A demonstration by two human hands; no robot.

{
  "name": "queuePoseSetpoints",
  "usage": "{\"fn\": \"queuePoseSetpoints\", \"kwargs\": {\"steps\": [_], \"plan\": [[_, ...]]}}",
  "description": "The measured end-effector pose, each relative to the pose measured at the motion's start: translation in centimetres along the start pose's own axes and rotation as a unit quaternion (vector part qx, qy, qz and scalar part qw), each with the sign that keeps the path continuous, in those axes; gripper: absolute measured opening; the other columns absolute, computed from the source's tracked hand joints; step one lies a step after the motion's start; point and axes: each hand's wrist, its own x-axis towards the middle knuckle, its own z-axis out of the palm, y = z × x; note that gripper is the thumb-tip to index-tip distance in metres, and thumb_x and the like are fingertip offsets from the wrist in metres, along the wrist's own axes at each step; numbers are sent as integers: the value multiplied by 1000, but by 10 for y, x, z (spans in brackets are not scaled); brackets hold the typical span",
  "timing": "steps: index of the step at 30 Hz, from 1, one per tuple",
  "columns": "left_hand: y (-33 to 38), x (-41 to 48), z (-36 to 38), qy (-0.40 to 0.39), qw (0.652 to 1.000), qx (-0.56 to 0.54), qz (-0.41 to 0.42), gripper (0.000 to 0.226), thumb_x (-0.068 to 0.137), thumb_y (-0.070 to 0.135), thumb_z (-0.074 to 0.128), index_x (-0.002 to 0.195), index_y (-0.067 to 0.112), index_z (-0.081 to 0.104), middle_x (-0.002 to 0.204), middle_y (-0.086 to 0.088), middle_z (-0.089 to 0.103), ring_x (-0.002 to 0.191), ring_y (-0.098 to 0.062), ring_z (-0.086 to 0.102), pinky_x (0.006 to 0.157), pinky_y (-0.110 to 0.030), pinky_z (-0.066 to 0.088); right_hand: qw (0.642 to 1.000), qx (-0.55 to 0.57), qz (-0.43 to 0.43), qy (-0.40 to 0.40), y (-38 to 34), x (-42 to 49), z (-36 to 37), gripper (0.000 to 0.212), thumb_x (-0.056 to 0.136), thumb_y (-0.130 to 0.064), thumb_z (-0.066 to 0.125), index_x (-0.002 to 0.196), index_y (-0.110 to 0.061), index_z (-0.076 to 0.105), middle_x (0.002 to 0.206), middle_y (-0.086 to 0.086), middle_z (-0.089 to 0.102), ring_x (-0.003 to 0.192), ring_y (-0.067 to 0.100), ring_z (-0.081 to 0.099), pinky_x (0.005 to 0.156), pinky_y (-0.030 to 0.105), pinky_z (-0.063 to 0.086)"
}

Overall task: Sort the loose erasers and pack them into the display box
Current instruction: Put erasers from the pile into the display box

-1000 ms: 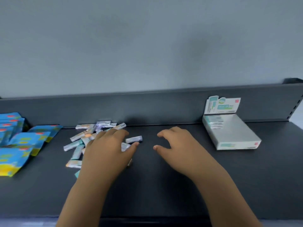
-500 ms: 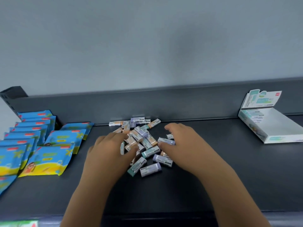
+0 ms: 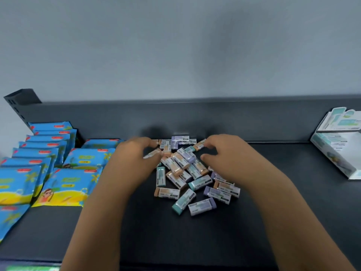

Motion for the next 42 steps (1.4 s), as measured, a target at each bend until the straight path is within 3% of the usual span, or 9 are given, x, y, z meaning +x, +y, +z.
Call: {"fn": "queuePoseSetpoints", "kwargs": {"steps": [8, 13, 18, 22, 28, 33, 35, 37, 42], "plan": [[-17, 8, -2, -105, 990, 14, 94, 27, 83, 45, 70, 107, 32, 72, 114, 9, 66, 111, -17, 59, 95, -39, 50, 991, -76, 100, -44, -22, 16, 25, 16, 83, -29, 71, 81, -16, 79, 83, 5, 75, 80, 20, 70, 76, 38, 61], [-25, 3, -4, -156, 974, 91, 135, 26, 79, 55, 68, 96, 36, 68, 103, 13, 56, 108, -18, 50, 92, -42, 50, 984, -85, 150, -33, -38, 24, 43, 25, 69, -45, 74, 66, -20, 75, 71, -1, 71, 66, 15, 67, 76, 37, 59], [-22, -6, -6, -154, 969, 138, 133, 40, 81, 60, 63, 111, 33, 63, 114, 6, 54, 115, -24, 43, 90, -42, 46, 978, -109, 177, 10, -50, 19, 51, 31, 69, -36, 68, 54, -10, 58, 56, 4, 54, 54, 19, 53, 62, 31, 47], [-18, -11, -7, -142, 971, 157, 110, 47, 85, 68, 55, 102, 25, 60, 110, 0, 54, 112, -27, 47, 88, -44, 47, 976, -82, 201, 17, -50, 16, 52, 24, 79, -32, 64, 63, -14, 60, 62, 2, 58, 61, 21, 58, 69, 33, 50], [-12, -12, 1, -138, 970, 186, 76, 48, 88, 68, 52, 97, 21, 58, 109, -4, 56, 112, -29, 46, 85, -42, 42, 966, -106, 232, 31, -50, 10, 56, 36, 80, -22, 62, 53, -19, 38, 56, -1, 44, 54, 19, 44, 74, 35, 32], [-13, -7, 4, -168, 983, 73, 26, 33, 83, 44, 63, 73, 19, 43, 82, 3, 48, 88, -22, 48, 66, -33, 38, 968, -81, 230, 61, -47, 7, 56, 8, 71, -28, 67, 72, -21, 65, 72, -4, 65, 66, 19, 64, 62, 30, 52], [-15, -4, 2, -184, 983, 19, 10, 18, 80, 32, 65, 82, 22, 50, 81, 4, 52, 78, -16, 53, 57, -31, 38, 971, -55, 216, 91, -45, 4, 51, 12, 70, -32, 70, 78, -23, 71, 74, -6, 68, 68, 15, 66, 58, 32, 59], [-18, -1, 0, -180, 984, 0, -7, 16, 80, 25, 64, 93, 25, 56, 88, 6, 59, 80, -14, 56, 66, -35, 50, 972, -18, 202, 116, -42, 0, 45, 10, 72, -30, 72, 79, -24, 75, 74, -5, 70, 70, 15, 67, 61, 34, 60], [-18, 2, -3, -152, 981, -118, -12, 46, 87, 21, 62, 123, 48, 50, 91, 10, 63, 75, -16, 67, 75, -39, 59, 974, 64, 151, 156, -32, -12, 25, 6, 79, -25, 76, 83, -29, 77, 74, -12, 72, 71, 5, 66, 69, 34, 59]]}}
